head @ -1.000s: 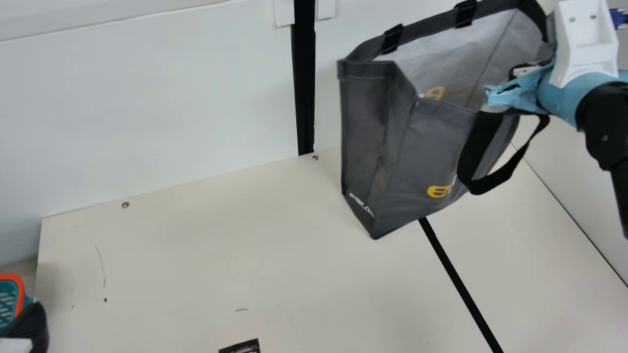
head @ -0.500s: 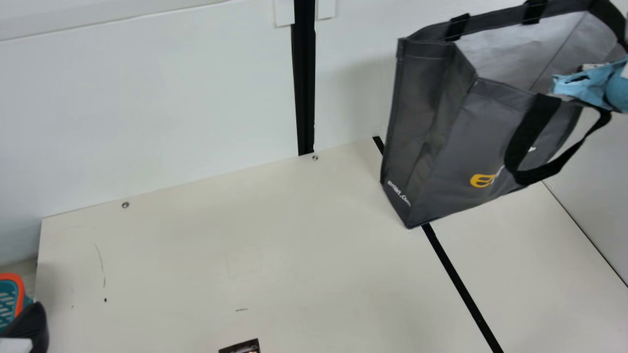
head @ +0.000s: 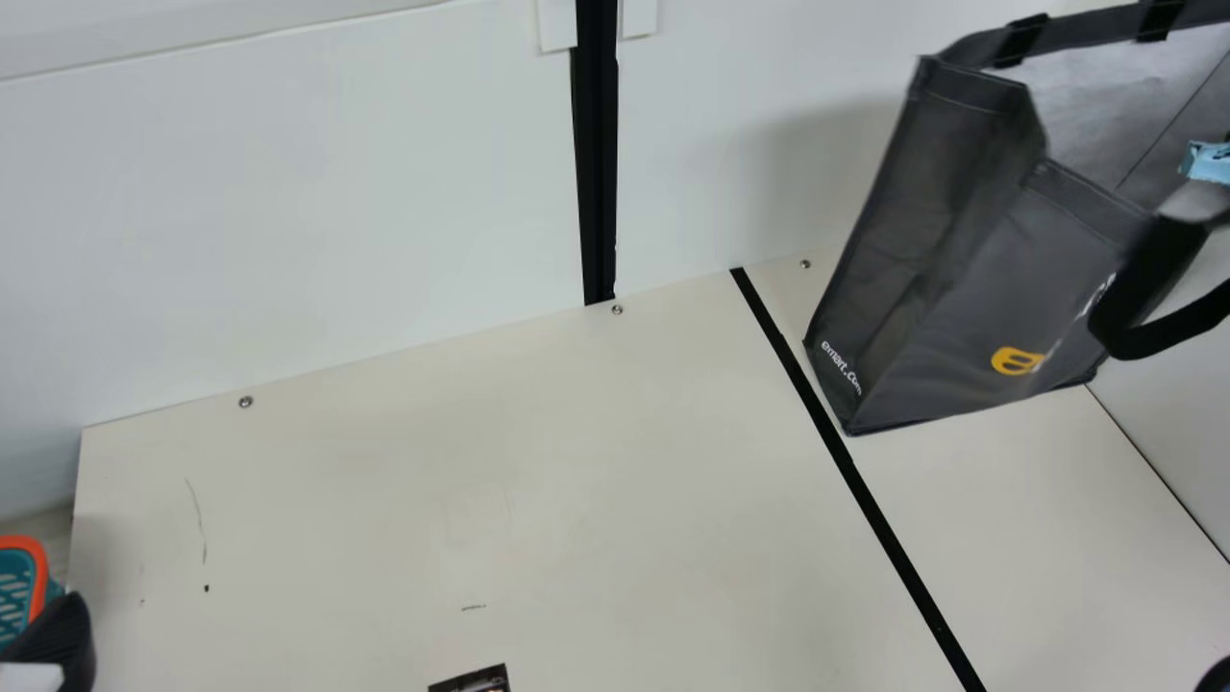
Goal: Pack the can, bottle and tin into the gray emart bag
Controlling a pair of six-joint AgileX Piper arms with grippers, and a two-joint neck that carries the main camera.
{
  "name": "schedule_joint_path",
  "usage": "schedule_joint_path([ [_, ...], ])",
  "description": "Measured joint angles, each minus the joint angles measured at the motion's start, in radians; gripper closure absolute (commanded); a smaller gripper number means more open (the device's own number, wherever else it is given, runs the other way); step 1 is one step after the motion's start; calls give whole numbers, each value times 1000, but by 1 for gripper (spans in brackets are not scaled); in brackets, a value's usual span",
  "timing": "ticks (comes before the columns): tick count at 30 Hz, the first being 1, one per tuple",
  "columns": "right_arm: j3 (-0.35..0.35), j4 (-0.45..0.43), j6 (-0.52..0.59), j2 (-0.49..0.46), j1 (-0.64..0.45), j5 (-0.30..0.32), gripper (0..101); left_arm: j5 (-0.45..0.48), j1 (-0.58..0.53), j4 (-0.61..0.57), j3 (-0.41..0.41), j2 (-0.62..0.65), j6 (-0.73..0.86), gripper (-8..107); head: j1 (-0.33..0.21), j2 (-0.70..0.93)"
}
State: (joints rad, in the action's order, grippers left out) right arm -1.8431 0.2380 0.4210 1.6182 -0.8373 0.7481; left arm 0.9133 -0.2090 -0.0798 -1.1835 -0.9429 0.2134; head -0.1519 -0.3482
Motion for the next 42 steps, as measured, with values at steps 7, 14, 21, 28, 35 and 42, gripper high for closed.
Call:
schedule_joint_path([
  [7, -43, 42, 29, 7, -12, 11, 35, 0, 0, 0, 0, 0, 0, 9, 0, 0],
  [14, -106, 72, 48, 8, -10, 33, 11, 0, 0, 0, 0, 0, 0, 9, 0, 0],
  [21, -169, 104, 63, 8, 4, 51, 10, 0, 0, 0, 0, 0, 0, 9, 2, 0],
  [28, -213, 134, 81, -1, 28, 72, 10, 0, 0, 0, 0, 0, 0, 9, 0, 0],
  [35, -212, 151, 93, -31, 73, 90, 10, 0, 0, 0, 0, 0, 0, 9, 0, 2],
  [42, -180, 169, 111, -70, 134, 99, 10, 0, 0, 0, 0, 0, 0, 9, 0, 0],
])
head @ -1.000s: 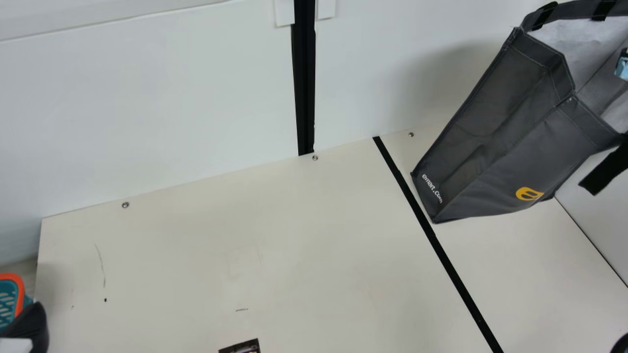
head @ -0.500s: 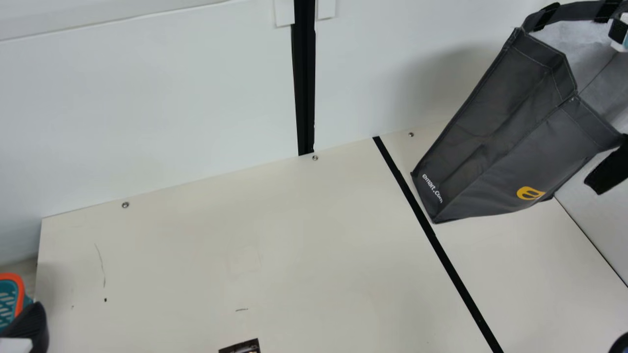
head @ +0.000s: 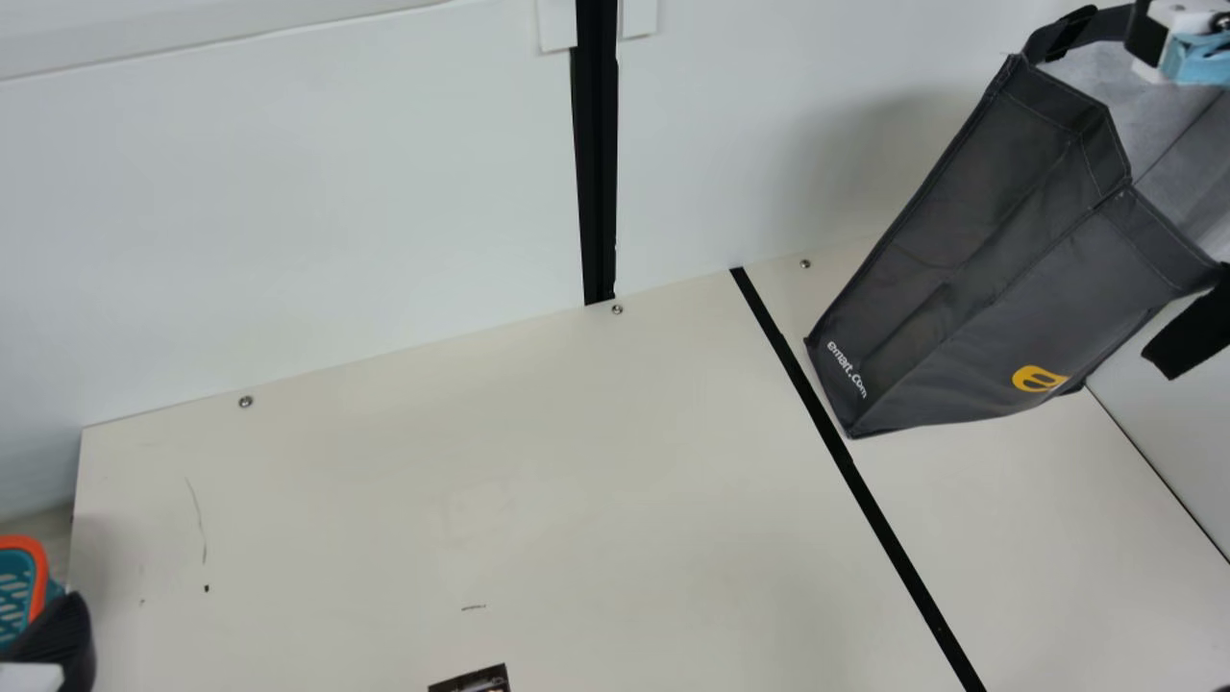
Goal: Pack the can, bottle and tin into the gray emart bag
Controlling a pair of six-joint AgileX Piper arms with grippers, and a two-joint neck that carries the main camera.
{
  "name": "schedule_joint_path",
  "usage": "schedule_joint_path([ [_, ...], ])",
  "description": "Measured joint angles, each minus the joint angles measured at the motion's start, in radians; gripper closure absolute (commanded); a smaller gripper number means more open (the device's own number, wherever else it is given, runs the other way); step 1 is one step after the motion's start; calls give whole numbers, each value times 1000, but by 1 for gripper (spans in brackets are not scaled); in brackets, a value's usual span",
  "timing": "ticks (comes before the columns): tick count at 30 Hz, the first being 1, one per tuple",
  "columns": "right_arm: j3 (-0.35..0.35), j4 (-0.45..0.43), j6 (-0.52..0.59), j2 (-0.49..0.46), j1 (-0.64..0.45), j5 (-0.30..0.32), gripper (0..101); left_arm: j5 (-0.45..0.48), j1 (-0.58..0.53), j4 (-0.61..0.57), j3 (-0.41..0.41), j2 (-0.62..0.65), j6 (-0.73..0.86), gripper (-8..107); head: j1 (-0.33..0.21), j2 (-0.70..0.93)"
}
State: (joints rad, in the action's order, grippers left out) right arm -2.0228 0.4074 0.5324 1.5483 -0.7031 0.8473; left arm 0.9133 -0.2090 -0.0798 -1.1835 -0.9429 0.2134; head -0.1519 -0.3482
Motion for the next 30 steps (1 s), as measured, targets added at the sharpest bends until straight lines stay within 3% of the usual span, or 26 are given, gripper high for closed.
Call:
schedule_joint_path([
  [10, 87, 2, 13, -67, 103, -11, 10, 0, 0, 0, 0, 0, 0, 9, 0, 0],
  [30, 361, -88, -67, -258, 374, -37, 10, 0, 0, 0, 0, 0, 0, 9, 0, 0],
])
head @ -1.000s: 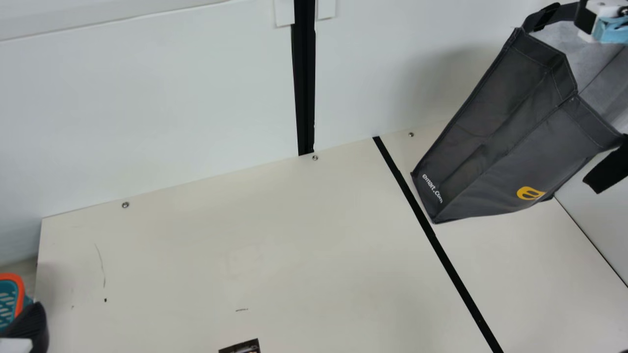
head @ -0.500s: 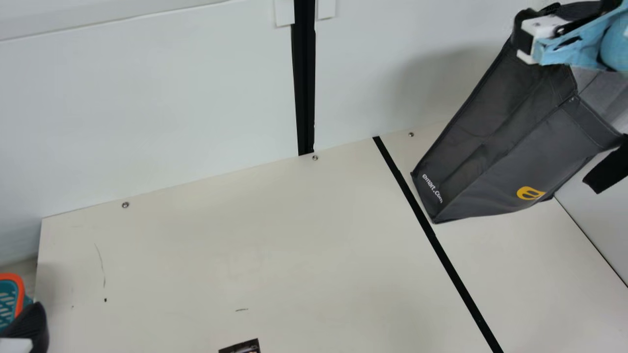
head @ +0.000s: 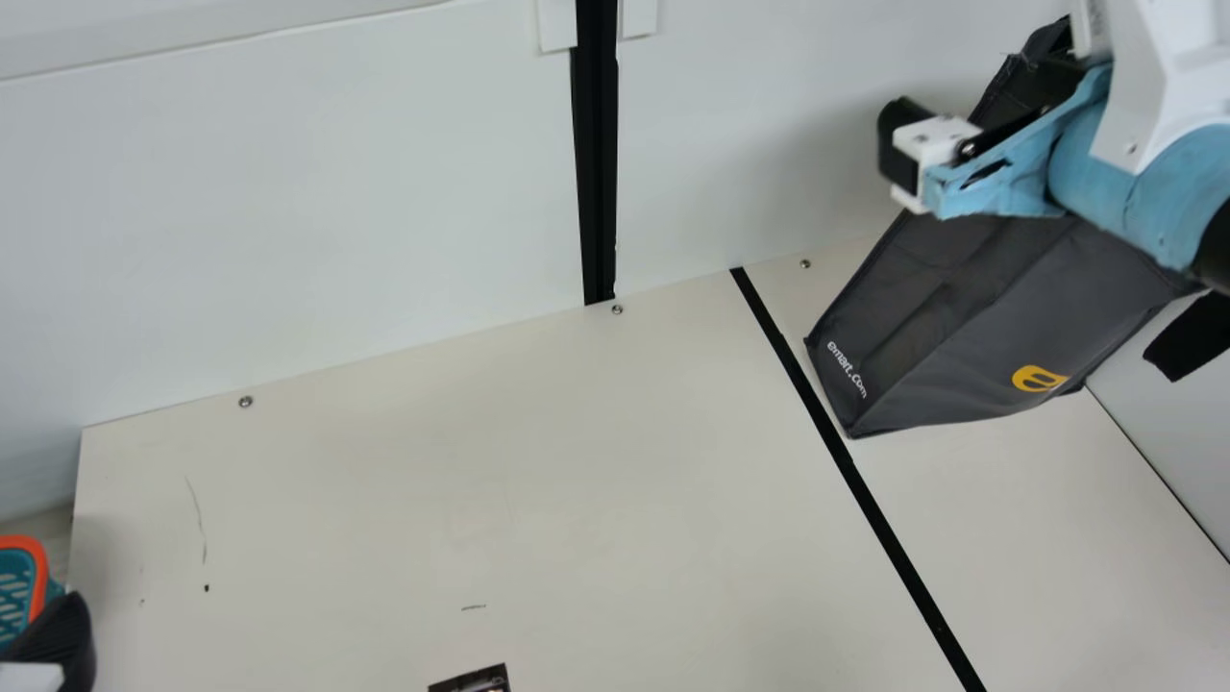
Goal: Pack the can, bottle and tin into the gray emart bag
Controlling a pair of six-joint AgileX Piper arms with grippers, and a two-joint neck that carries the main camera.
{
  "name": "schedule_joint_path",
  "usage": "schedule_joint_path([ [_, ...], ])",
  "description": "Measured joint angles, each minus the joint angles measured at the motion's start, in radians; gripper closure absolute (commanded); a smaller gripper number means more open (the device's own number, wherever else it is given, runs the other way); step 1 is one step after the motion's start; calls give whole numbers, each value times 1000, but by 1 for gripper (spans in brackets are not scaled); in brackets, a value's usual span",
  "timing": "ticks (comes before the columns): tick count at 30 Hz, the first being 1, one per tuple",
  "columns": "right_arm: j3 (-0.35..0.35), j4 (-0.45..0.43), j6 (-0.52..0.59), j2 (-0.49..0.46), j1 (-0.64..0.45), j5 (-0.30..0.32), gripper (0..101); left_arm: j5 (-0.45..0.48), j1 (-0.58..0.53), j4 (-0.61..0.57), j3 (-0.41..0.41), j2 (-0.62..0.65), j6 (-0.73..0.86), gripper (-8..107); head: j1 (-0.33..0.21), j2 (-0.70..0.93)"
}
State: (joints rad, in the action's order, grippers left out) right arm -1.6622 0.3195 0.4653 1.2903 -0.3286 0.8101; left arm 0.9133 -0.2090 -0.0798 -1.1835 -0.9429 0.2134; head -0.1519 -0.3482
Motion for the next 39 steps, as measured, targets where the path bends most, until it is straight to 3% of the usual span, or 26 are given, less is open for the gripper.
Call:
schedule_joint_path([
  [18, 156, -129, -155, -125, 163, 86, 10, 0, 0, 0, 0, 0, 0, 9, 0, 0],
  [30, 202, -220, -260, -171, 245, 142, 10, 0, 0, 0, 0, 0, 0, 9, 0, 0],
  [39, 224, -218, -263, -176, 269, 149, 10, 0, 0, 0, 0, 0, 0, 9, 0, 0],
])
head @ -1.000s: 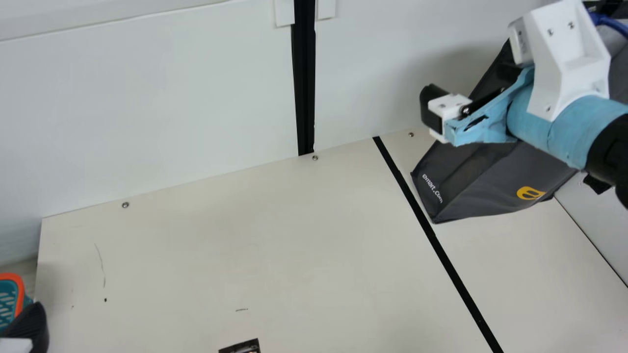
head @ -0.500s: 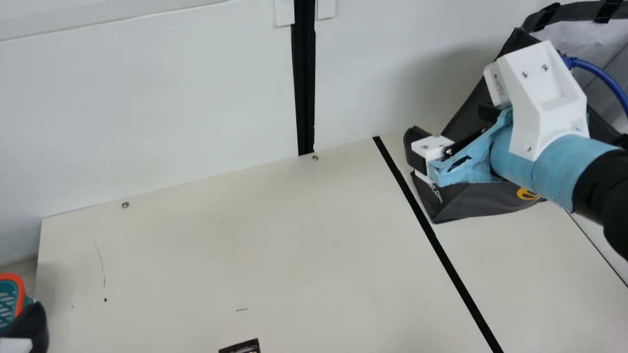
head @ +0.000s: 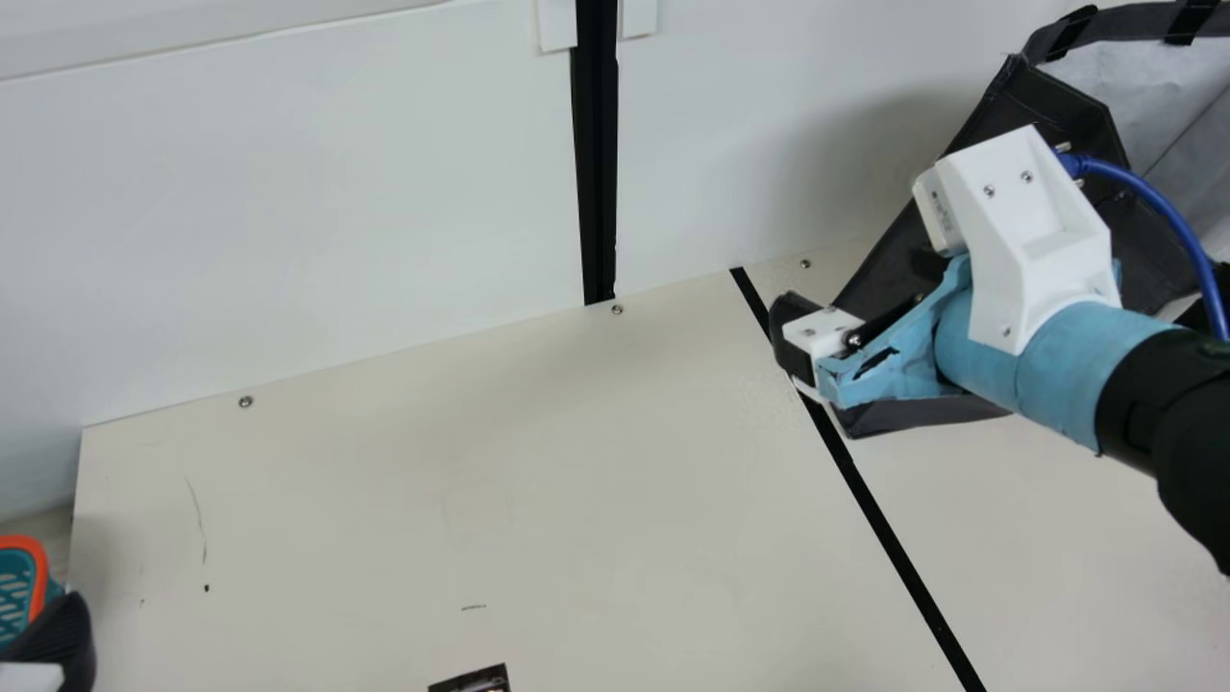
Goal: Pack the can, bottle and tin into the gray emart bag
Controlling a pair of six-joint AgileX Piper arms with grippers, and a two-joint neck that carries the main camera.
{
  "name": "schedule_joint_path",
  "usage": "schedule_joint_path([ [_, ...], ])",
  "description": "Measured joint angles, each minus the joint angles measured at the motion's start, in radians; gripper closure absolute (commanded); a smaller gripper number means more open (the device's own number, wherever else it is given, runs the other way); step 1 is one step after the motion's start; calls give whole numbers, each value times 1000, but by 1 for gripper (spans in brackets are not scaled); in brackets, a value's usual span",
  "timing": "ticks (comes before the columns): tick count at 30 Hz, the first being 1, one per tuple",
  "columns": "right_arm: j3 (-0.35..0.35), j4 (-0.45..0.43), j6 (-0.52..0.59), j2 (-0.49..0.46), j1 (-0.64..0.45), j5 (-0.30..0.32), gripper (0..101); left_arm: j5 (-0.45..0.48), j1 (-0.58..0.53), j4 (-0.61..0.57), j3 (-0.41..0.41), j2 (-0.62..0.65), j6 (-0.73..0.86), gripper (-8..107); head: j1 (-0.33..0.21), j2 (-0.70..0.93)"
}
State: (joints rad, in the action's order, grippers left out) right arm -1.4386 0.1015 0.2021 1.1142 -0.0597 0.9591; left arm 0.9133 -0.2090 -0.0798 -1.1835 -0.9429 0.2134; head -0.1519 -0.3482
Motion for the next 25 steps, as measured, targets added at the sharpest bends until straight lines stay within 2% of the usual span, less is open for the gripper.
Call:
schedule_joint_path([
  [25, 0, 0, -1, 0, 0, 1, 10, 0, 0, 0, 0, 0, 0, 9, 0, 0],
])
